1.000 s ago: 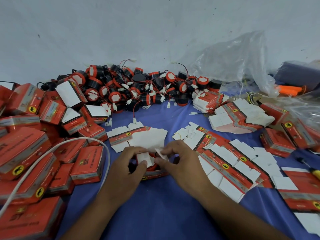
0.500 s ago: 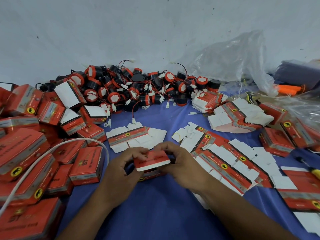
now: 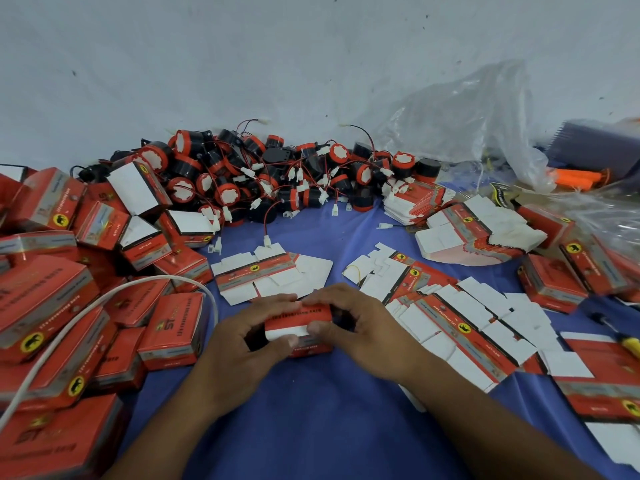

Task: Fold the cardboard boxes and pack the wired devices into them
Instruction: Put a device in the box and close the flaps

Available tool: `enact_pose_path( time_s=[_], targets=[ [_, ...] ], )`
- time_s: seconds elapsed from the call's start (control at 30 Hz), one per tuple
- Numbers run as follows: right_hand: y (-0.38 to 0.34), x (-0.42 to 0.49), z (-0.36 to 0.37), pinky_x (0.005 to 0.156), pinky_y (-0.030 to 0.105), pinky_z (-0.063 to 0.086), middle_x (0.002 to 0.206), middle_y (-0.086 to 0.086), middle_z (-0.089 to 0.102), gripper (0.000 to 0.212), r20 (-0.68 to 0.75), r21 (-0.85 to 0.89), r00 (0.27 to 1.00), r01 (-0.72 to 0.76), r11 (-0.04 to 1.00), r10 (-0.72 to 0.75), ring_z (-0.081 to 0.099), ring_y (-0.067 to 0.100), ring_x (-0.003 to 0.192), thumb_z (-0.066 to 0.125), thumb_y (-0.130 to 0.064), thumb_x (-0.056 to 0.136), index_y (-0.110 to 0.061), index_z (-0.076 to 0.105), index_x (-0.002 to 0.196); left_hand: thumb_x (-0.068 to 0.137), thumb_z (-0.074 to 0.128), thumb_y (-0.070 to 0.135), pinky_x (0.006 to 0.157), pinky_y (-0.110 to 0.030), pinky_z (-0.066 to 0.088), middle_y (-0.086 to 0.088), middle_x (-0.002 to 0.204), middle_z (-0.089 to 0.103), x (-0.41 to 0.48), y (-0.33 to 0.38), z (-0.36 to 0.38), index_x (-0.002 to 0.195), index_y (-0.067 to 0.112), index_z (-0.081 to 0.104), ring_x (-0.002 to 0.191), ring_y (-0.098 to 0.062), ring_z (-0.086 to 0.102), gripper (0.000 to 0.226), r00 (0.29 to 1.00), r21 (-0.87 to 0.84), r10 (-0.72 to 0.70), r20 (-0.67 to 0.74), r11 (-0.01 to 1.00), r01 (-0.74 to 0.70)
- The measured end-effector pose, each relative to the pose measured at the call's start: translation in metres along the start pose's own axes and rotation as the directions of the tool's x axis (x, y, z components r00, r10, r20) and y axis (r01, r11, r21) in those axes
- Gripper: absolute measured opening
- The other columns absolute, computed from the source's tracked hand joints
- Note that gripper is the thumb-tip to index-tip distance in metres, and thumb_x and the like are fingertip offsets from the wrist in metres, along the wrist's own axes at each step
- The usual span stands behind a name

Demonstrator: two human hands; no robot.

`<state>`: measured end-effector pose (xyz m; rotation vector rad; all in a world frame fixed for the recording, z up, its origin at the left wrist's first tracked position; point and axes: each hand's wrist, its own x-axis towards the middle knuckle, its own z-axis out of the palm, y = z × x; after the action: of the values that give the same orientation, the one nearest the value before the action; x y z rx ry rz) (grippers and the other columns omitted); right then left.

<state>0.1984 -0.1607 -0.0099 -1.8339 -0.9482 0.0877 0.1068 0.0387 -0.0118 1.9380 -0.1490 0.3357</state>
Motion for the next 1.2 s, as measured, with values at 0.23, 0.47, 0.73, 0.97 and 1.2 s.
enact_pose_path(
  time_s=[0.23,0.47,0.73,0.97,1.2],
  targets=[
    [0.0,-0.002,0.0,0.096,0.022,0.05,0.123,-0.007,0.065,0.033,-0.019,-0.218,0.99,0.134,0.967,-0.141,0.059,0.005,0.116,0.062,-0.032,0.099,-0.016,0.07,0.127,0.086,0.071,0.007,0.1,-0.02,0.048,0.021,0.125,0.066,0.002,-0.002,0.001,0.114,0.03,0.073,0.122,0.004,0.054,0.036,0.999,0.032,0.013,-0.049,0.999,-0.011],
    [-0.001,-0.006,-0.007,0.107,0.035,0.044,0.155,-0.005,0.041,0.039,0.138,-0.424,0.979,0.193,0.885,-0.148,0.046,0.012,0.136,0.048,-0.037,0.106,-0.027,0.056,0.143,0.09,0.069,0.01,0.112,-0.013,0.03,0.038,0.138,0.046,-0.001,-0.001,-0.003,0.128,0.037,0.058,0.135,0.011,0.036,0.048,0.994,0.234,0.104,0.04,0.966,-0.111],
    [0.0,-0.006,-0.008,0.112,0.03,0.04,0.16,-0.004,0.036,0.043,0.188,-0.409,0.973,0.201,0.89,-0.133,0.042,0.008,0.142,0.048,-0.037,0.106,-0.027,0.05,0.148,0.091,0.065,0.001,0.113,-0.017,0.031,0.025,0.144,0.045,-0.003,0.0,0.0,0.13,0.028,0.059,0.138,0.007,0.035,0.048,0.979,0.263,0.202,0.02,0.944,-0.2],
    [0.006,-0.006,-0.005,0.11,0.027,0.041,0.159,-0.009,0.037,0.047,0.16,-0.383,0.98,0.172,0.908,-0.118,0.049,0.009,0.135,0.056,-0.04,0.102,-0.024,0.052,0.147,0.096,0.059,0.031,0.118,-0.013,0.012,0.036,0.155,0.019,0.0,-0.005,-0.007,0.133,0.056,0.045,0.148,0.005,0.008,0.046,0.957,0.4,0.195,0.214,0.876,-0.268],
    [0.004,-0.005,-0.009,0.115,0.025,0.035,0.162,-0.009,0.031,0.045,0.219,-0.396,0.97,0.188,0.899,-0.107,0.043,0.009,0.141,0.051,-0.037,0.105,-0.024,0.048,0.148,0.098,0.056,0.027,0.119,-0.017,0.017,0.023,0.157,0.025,-0.001,-0.012,0.0,0.141,0.043,0.042,0.147,0.003,0.015,0.048,0.951,0.428,0.235,0.2,0.852,-0.3]
  ],
)
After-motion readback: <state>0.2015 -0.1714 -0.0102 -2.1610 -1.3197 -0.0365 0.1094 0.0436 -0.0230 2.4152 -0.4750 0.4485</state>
